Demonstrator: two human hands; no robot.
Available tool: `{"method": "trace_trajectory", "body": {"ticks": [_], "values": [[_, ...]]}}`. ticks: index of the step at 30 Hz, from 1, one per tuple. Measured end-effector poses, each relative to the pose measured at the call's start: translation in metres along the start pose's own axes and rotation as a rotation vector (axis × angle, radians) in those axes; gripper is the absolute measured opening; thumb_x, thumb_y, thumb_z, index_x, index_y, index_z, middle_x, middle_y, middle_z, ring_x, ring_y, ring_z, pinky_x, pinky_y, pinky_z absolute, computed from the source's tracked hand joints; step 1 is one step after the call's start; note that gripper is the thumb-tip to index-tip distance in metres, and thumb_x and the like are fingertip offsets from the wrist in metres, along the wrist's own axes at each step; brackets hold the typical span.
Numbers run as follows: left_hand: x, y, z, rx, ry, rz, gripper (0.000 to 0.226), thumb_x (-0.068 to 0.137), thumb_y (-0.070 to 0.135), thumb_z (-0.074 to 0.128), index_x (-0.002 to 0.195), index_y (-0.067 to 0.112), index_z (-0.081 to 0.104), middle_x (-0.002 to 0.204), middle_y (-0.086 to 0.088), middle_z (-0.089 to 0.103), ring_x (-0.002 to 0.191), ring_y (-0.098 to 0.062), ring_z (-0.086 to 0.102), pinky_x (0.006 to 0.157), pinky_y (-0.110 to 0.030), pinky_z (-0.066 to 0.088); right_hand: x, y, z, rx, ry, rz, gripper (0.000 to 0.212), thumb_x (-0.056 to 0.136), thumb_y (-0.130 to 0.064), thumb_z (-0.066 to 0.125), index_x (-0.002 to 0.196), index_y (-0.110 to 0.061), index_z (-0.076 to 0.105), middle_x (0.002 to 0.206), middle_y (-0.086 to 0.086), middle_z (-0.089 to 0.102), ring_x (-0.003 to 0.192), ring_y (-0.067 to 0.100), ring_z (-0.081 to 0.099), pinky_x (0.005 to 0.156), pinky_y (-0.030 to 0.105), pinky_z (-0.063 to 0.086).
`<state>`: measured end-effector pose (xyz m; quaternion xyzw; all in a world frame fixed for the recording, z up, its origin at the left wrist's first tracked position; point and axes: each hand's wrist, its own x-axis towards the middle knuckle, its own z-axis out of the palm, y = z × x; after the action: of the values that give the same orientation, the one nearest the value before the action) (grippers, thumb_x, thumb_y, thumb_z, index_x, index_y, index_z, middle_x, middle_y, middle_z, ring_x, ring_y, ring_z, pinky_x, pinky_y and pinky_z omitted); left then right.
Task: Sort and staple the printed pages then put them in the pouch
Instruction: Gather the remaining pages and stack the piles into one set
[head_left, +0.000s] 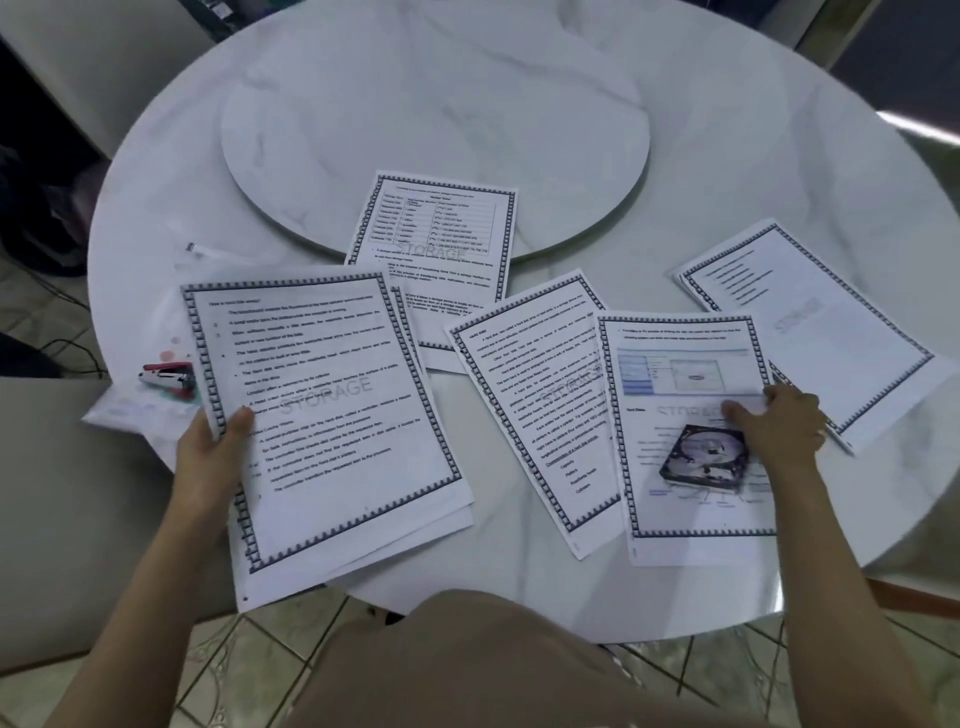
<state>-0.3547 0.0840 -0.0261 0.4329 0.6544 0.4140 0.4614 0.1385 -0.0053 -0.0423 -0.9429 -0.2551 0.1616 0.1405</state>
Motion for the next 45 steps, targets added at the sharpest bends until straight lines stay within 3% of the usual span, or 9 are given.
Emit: {"method": "trace_trajectory", "body": {"ticks": [2,7,14,20,23,26,34,39,45], "values": [[0.002,0.002,-0.008,-0.009,0.008,0.013,0.023,0.097,0.019,0.045,0.118,0.019,0.055,0.112,-0.002,0.062,0.100,-0.022,0.059,0.089,-0.038,0.049,-0.001,0.001,0.004,0.003,0.010,0.013,0.068,0.080,-0.028,0.070,0.133,0.002,0.039,0.137,0.027,0.031,0.130,0.041,0.028,0.106,0.051,0.026],[0.000,0.008,-0.010,-0.019,0.017,0.003,0.021,0.097,0.016,0.045,0.096,0.033,0.057,0.093,0.017,0.066,0.075,0.008,0.064,0.066,-0.011,0.054,0.000,0.002,0.009,-0.043,0.066,0.081,0.077,0.079,-0.036,0.070,0.132,0.007,0.035,0.137,0.029,0.030,0.130,0.041,0.027,0.105,0.052,0.025],[-0.005,0.008,-0.004,-0.029,-0.007,-0.022,0.018,0.097,0.021,0.046,0.111,0.025,0.056,0.106,0.000,0.063,0.091,-0.016,0.061,0.073,-0.030,0.059,0.001,0.007,0.008,-0.054,0.087,0.138,0.084,0.075,-0.046,0.070,0.131,0.007,0.037,0.136,0.030,0.032,0.130,0.041,0.027,0.106,0.053,0.021],[-0.012,0.003,0.020,-0.025,-0.050,-0.051,0.033,0.097,0.022,0.045,0.128,0.011,0.049,0.110,-0.006,0.062,0.094,-0.025,0.061,0.080,-0.036,0.051,0.007,0.011,-0.001,0.108,0.075,0.102,0.045,0.086,-0.027,0.061,0.124,-0.003,0.053,0.131,0.023,0.046,0.126,0.039,0.039,0.106,0.050,0.024],[-0.013,-0.003,0.030,-0.055,-0.056,-0.101,0.036,0.097,0.021,0.046,0.130,0.007,0.047,0.117,-0.013,0.060,0.099,-0.030,0.059,0.088,-0.044,0.047,0.007,0.015,-0.007,0.251,0.033,-0.021,0.026,0.087,-0.028,0.055,0.095,-0.004,0.062,0.093,0.018,0.057,0.099,0.035,0.055,0.081,0.038,0.035],[-0.012,-0.010,0.037,-0.069,-0.058,-0.154,0.037,0.097,0.023,0.047,0.131,0.008,0.048,0.122,-0.016,0.059,0.106,-0.034,0.059,0.095,-0.050,0.045,0.005,0.012,-0.016,0.374,-0.026,-0.132,0.020,0.092,-0.016,0.052,0.093,0.004,0.057,0.084,0.014,0.051,0.081,0.024,0.046,0.067,0.035,0.035],[-0.011,-0.021,0.043,-0.066,-0.053,-0.211,0.036,0.097,0.021,0.046,0.131,0.008,0.047,0.122,-0.016,0.059,0.106,-0.033,0.059,0.094,-0.048,0.046,0.006,-0.002,-0.027,0.486,-0.047,-0.250,0.026,0.093,-0.019,0.052,0.094,0.005,0.059,0.094,0.029,0.063,0.079,0.028,0.055,0.079,0.038,0.044],[-0.012,-0.021,0.041,-0.075,-0.065,-0.222,0.037,0.097,0.020,0.045,0.132,0.006,0.047,0.125,-0.017,0.058,0.111,-0.035,0.058,0.097,-0.051,0.045,0.005,-0.017,-0.026,0.631,-0.108,-0.248,0.026,0.093,-0.020,0.052,0.098,0.005,0.059,0.085,0.014,0.058,0.079,0.021,0.050,0.074,0.035,0.041],[-0.012,-0.021,0.043,-0.059,-0.085,-0.198,0.039,0.098,0.020,0.045,0.135,0.008,0.044,0.132,-0.012,0.054,0.117,-0.031,0.054,0.098,-0.042,0.043,-0.011,-0.057,-0.008,0.655,-0.176,-0.286,0.018,0.094,-0.014,0.052,0.077,-0.009,0.057,0.060,0.000,0.054,0.044,-0.001,0.047,0.043,0.010,0.038]]}}
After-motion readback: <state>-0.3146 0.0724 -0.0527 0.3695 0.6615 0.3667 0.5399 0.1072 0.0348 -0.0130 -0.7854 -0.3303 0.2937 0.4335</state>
